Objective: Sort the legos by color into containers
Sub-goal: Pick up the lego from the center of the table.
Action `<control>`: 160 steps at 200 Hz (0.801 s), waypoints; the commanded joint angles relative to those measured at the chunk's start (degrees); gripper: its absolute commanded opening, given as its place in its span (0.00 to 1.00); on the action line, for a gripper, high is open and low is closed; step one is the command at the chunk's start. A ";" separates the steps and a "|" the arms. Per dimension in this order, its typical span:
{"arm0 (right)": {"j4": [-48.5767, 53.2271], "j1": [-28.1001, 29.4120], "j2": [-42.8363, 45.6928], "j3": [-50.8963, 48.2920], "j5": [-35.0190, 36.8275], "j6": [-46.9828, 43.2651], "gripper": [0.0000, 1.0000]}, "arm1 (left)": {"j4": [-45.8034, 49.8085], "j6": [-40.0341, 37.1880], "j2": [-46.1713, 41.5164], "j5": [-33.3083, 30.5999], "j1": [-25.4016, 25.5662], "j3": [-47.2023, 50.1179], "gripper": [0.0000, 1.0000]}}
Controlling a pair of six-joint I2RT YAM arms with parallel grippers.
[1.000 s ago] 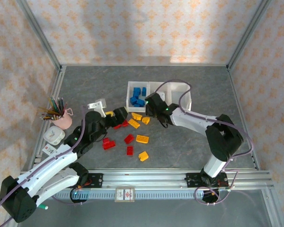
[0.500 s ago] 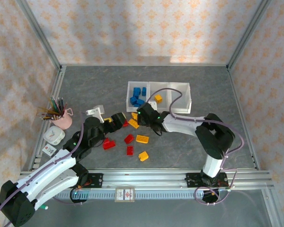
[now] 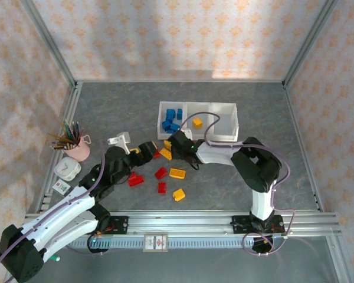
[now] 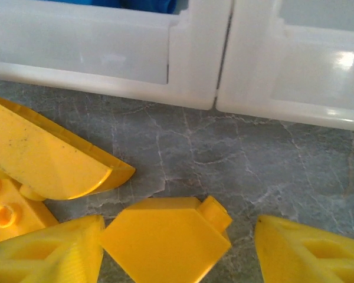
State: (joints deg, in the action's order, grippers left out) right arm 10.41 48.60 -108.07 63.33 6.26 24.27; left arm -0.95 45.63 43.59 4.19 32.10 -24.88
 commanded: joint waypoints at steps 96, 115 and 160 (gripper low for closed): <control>0.22 -0.53 -1.31 2.26 3.09 -3.15 0.45 | -0.40 -0.10 0.48 -0.92 -0.72 -0.49 0.99; -0.06 -0.52 0.67 0.99 2.71 -3.08 0.42 | 0.19 -0.23 0.92 -0.55 -0.72 -1.53 0.99; 0.52 -0.58 7.53 -3.43 2.04 -2.14 0.42 | 1.49 -1.51 2.77 1.11 -0.42 -3.76 0.99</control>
State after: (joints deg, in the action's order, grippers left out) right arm 9.89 48.34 -106.06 61.84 7.49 21.39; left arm -0.38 45.12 45.82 4.14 32.10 -26.22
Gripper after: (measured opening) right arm 0.417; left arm 0.992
